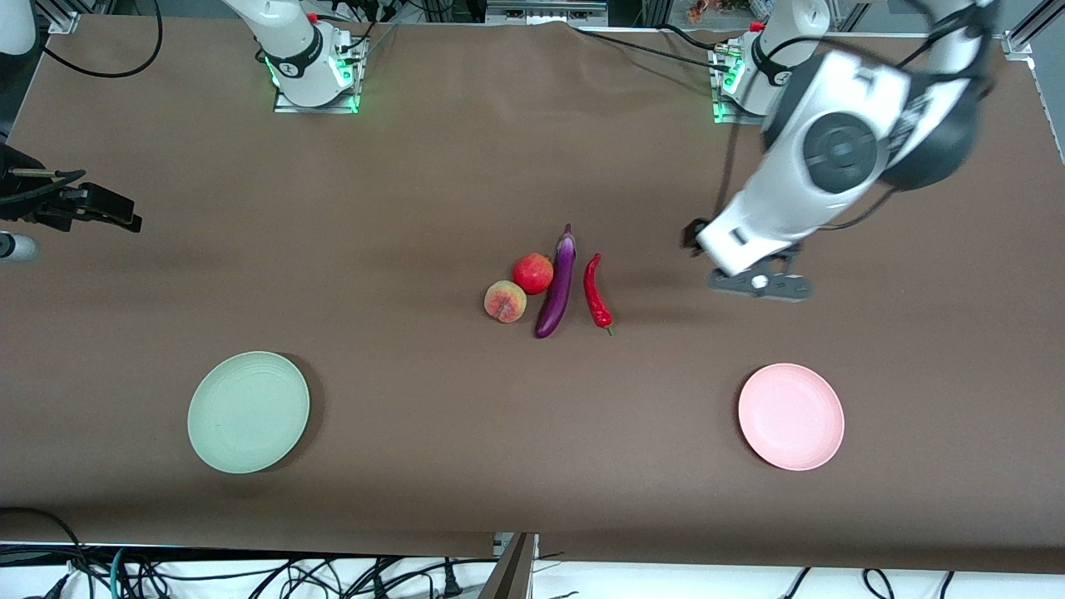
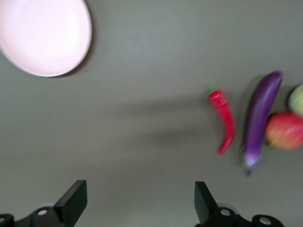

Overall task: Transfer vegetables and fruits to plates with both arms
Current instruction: 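Lower the left gripper onto the red chili pepper and grasp it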

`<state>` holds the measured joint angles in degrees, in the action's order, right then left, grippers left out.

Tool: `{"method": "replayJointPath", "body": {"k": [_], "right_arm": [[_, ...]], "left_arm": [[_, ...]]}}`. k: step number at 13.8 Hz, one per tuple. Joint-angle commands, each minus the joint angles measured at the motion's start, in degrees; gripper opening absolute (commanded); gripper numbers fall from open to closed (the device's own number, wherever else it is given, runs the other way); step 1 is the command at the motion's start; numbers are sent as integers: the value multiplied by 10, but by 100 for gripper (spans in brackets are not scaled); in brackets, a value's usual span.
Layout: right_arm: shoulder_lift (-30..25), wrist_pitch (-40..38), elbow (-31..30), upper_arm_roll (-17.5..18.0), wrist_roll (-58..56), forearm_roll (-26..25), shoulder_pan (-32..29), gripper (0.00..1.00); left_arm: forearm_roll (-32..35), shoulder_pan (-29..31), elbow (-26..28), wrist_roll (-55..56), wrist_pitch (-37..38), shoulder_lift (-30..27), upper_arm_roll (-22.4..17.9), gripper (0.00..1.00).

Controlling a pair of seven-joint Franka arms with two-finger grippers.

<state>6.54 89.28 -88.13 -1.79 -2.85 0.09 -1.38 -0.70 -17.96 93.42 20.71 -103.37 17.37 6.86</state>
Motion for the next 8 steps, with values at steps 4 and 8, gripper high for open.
{"method": "replayJointPath", "body": {"k": [4,8], "right_arm": [[24,6,5,6,-5,-4,9,100],[34,5,5,5,-5,1,6,100]], "left_arm": [[-5,-94,-30,206,-140,135,-10,100],[-5,-117,-24,246,-206,201,-9,92]]}}
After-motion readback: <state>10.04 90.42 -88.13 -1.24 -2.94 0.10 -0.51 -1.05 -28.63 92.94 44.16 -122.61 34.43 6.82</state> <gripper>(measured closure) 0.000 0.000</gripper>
